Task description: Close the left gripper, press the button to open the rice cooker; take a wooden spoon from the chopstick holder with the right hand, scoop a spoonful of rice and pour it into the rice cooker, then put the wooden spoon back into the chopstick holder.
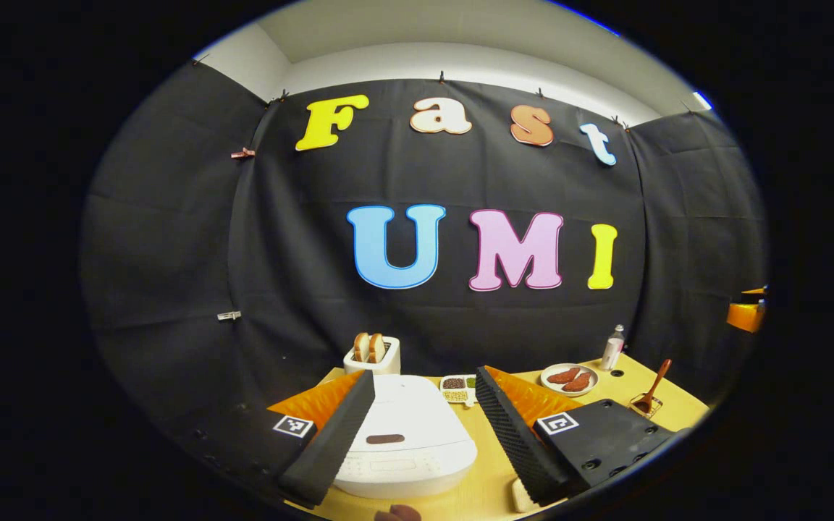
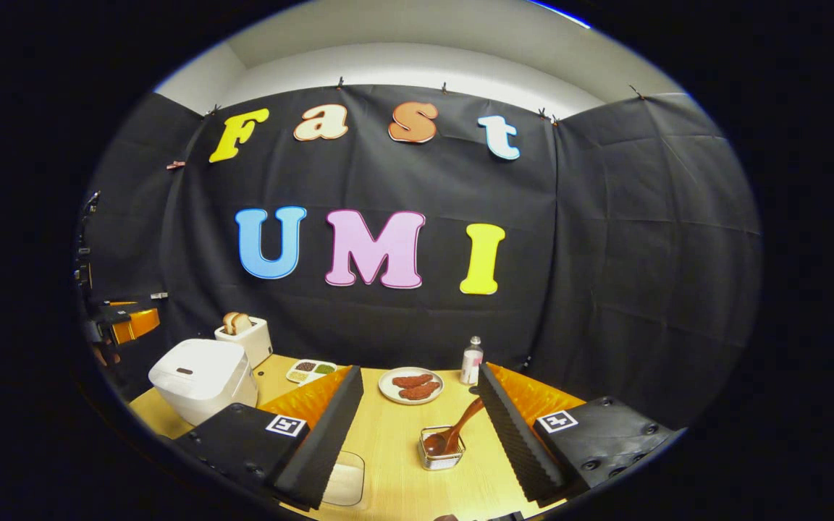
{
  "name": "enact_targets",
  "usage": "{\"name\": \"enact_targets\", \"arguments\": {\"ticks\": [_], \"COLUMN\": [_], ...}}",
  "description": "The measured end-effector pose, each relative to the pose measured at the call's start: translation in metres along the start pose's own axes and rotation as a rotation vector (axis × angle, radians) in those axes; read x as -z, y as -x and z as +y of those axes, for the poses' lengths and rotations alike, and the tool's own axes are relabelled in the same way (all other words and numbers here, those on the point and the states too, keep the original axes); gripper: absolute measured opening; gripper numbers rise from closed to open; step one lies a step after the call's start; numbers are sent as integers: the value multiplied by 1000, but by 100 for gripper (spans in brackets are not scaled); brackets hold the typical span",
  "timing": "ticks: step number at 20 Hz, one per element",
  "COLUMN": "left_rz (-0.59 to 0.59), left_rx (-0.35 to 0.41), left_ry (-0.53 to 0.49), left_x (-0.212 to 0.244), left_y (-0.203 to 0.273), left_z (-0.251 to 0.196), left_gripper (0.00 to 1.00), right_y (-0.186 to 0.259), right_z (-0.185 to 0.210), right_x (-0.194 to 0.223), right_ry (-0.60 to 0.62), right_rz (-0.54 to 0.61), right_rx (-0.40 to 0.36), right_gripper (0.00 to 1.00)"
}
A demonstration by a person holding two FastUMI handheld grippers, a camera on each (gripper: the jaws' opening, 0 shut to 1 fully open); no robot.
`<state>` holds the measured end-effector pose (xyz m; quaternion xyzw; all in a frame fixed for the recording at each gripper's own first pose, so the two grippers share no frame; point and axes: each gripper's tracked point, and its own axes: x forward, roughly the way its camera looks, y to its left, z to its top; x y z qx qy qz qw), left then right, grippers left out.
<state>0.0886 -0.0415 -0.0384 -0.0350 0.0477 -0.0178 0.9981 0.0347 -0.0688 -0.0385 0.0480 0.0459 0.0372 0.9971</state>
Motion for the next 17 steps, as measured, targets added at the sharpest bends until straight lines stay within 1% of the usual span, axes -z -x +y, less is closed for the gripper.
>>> {"name": "enact_targets", "arguments": {"ticks": [3, 8, 11, 17], "left_rz": [-11, -49, -43, -32], "left_rx": [27, 72, 81, 85], "left_ry": [12, -31, -30, -36], "left_x": [-4, -10, -9, -7], "left_y": [19, 48, 57, 60], "left_z": [-9, -20, -23, -23], "left_gripper": [96, 96, 96, 96], "right_y": [2, 6, 7, 10], "right_z": [17, 33, 34, 37], "right_x": [-6, -9, -11, -7], "right_ry": [-4, -7, -11, -4], "right_rz": [-17, -25, -33, -23], "right_rx": [-26, -44, -39, -41], "right_gripper": [100, 99, 99, 99]}}
